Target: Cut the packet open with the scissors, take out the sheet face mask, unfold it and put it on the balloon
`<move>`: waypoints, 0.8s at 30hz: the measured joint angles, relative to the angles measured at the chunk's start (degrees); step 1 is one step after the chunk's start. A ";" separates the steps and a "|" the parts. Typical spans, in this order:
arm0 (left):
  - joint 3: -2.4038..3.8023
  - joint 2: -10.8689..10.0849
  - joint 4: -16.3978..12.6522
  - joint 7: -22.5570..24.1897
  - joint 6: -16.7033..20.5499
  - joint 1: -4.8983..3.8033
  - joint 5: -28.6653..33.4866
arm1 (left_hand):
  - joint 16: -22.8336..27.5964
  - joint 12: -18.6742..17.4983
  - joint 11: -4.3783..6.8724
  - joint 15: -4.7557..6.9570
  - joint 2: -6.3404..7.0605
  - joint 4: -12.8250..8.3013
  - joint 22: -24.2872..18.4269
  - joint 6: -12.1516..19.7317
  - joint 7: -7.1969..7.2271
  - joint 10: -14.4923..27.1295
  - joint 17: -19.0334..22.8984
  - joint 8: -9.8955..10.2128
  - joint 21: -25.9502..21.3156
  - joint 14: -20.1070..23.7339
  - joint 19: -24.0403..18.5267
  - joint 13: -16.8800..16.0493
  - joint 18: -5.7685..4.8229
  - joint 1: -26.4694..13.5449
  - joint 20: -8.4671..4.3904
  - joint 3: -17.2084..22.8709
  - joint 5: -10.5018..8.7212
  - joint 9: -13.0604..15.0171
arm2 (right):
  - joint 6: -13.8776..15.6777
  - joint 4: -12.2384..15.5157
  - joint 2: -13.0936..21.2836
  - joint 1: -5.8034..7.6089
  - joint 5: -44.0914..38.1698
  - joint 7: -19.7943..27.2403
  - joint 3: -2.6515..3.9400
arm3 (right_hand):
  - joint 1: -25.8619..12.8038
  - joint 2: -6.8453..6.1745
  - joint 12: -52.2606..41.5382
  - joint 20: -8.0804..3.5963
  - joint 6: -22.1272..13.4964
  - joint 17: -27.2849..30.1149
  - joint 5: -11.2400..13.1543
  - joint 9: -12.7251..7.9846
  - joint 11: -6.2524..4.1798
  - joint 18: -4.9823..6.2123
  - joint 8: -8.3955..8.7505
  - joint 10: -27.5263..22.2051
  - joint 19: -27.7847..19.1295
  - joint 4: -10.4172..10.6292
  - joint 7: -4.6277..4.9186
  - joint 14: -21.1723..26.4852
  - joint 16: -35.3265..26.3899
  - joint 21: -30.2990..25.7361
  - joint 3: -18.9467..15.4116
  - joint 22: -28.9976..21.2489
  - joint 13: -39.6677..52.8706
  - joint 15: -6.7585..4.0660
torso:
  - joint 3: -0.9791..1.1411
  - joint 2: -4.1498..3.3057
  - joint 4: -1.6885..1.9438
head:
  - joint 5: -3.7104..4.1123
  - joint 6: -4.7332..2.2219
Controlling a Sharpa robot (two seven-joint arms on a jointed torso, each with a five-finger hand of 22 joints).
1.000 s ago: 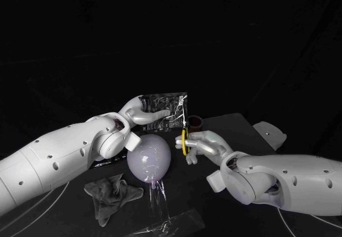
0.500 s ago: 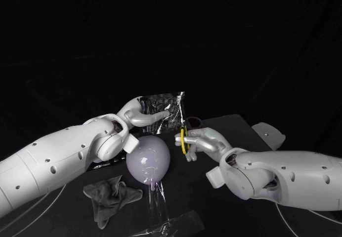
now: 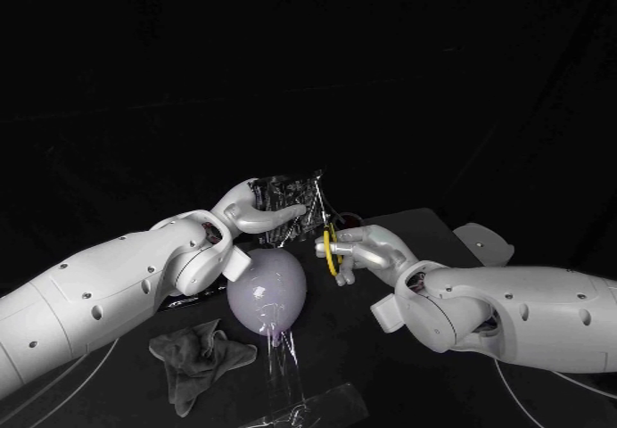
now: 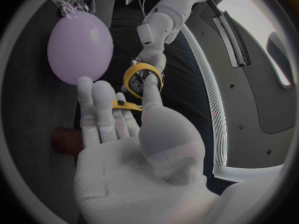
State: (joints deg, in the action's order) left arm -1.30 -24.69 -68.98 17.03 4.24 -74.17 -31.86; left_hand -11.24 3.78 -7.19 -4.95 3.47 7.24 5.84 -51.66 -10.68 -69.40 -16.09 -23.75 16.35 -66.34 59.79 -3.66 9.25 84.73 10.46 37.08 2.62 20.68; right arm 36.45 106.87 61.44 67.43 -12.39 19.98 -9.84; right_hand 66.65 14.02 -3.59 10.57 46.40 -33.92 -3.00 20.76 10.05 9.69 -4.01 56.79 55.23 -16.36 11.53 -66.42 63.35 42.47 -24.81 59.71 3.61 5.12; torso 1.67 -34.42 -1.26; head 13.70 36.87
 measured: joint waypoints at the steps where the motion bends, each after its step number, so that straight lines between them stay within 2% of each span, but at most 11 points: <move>1: 0.00 -0.01 0.02 0.04 0.03 0.01 0.00 | 0.00 0.00 0.00 0.00 0.00 0.00 0.00 0.00 0.00 0.00 0.00 0.00 0.00 0.00 0.00 0.00 -0.01 0.00 0.00 0.00 0.00 0.00 | -0.03 -0.11 0.00 0.03 0.00 -0.03 0.00 | 0.00 0.00 0.00 0.00 0.01 0.00 0.00 0.00 0.00 0.02 0.00 0.00 0.00 0.00 -0.01 0.00 0.00 0.00 0.00 0.00 0.00 0.00 | 0.00 0.00 0.01 | 0.03 -0.01; 11: -0.06 -0.02 0.39 0.27 0.66 0.13 0.04 | 0.00 0.00 0.00 0.00 0.00 0.00 0.00 0.00 0.00 0.00 0.00 -0.10 0.00 0.00 0.00 0.00 -0.01 0.00 0.00 0.00 -0.12 0.00 | -0.53 -0.82 0.66 0.21 0.03 -0.59 0.04 | 0.00 0.00 0.12 0.00 0.21 0.01 0.00 0.05 0.00 0.14 -0.20 0.00 0.00 0.00 0.05 0.00 0.23 0.00 0.00 -0.05 0.04 0.00 | -0.02 0.01 -0.02 | 0.14 -0.05; 18: -0.11 0.07 0.79 0.51 1.30 0.21 0.06 | 0.00 0.00 0.00 -0.01 0.00 0.00 0.00 0.00 0.00 0.00 -0.05 -0.12 0.00 0.00 0.00 0.00 -0.02 0.00 0.00 0.00 -0.20 0.00 | -0.85 0.09 1.87 0.28 0.03 -1.17 0.07 | -0.22 0.15 0.12 0.00 0.30 0.02 0.00 0.05 0.00 0.13 -0.20 0.00 0.00 0.00 0.12 0.00 0.23 0.00 0.00 -0.08 0.04 0.00 | -0.05 0.02 -0.02 | 0.25 -0.03; 24: -0.14 0.14 1.01 0.68 1.84 0.25 0.08 | 0.00 0.00 0.00 -0.01 0.01 0.00 0.00 -0.01 -0.01 0.00 -0.05 -0.12 0.00 0.00 0.00 0.00 -0.02 0.00 0.00 0.00 0.00 0.00 | -0.89 0.85 2.72 0.31 0.02 -1.50 0.08 | -0.70 -0.23 0.12 0.21 0.30 0.10 0.00 0.05 0.01 0.10 -0.20 0.00 -0.21 0.16 0.12 0.20 0.45 0.00 -0.16 -0.10 0.04 0.21 | -0.04 0.02 -0.02 | 0.29 -0.10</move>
State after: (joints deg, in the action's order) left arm -1.45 -24.56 -67.97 17.72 6.08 -73.92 -31.78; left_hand -11.24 3.78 -7.19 -4.96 3.48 7.25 5.84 -51.67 -10.69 -69.40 -16.14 -23.87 16.35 -66.34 59.79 -3.66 9.23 84.73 10.46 37.08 2.62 20.68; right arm 35.56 107.72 64.16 67.74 -12.37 18.49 -9.76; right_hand 65.95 13.79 -3.47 10.78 46.70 -33.82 -3.00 20.81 10.06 9.79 -4.20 56.79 55.02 -16.19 11.64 -66.22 63.81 42.47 -24.97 59.61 3.64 5.33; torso 1.63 -34.40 -1.28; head 13.99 36.77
